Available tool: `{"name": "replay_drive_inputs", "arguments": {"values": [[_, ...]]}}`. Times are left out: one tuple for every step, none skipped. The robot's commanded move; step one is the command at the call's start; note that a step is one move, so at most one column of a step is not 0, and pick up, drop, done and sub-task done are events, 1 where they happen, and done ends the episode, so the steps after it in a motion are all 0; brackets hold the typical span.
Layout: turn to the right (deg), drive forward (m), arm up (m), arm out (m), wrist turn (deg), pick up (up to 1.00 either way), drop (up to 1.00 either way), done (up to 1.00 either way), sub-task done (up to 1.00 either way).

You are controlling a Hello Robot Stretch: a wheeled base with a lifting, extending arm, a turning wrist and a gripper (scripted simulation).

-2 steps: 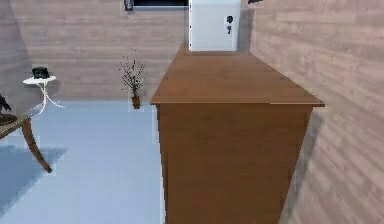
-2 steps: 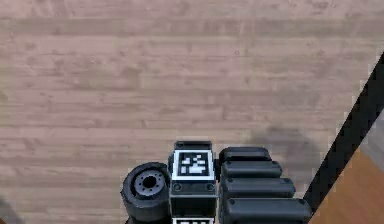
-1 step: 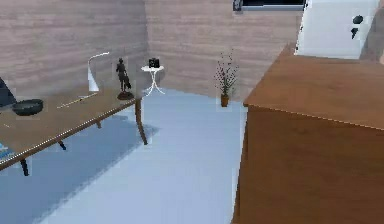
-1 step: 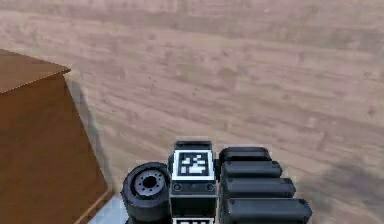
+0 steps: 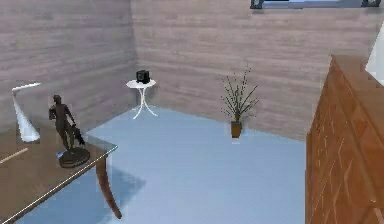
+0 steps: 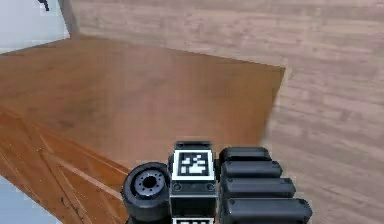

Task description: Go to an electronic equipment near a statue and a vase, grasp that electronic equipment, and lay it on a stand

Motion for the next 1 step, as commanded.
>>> {"name": "replay_drive_inputs", "arguments": {"values": [[0.0,1.0,0.0,0.0,0.0,0.0,0.0,0.0,0.0]]}}
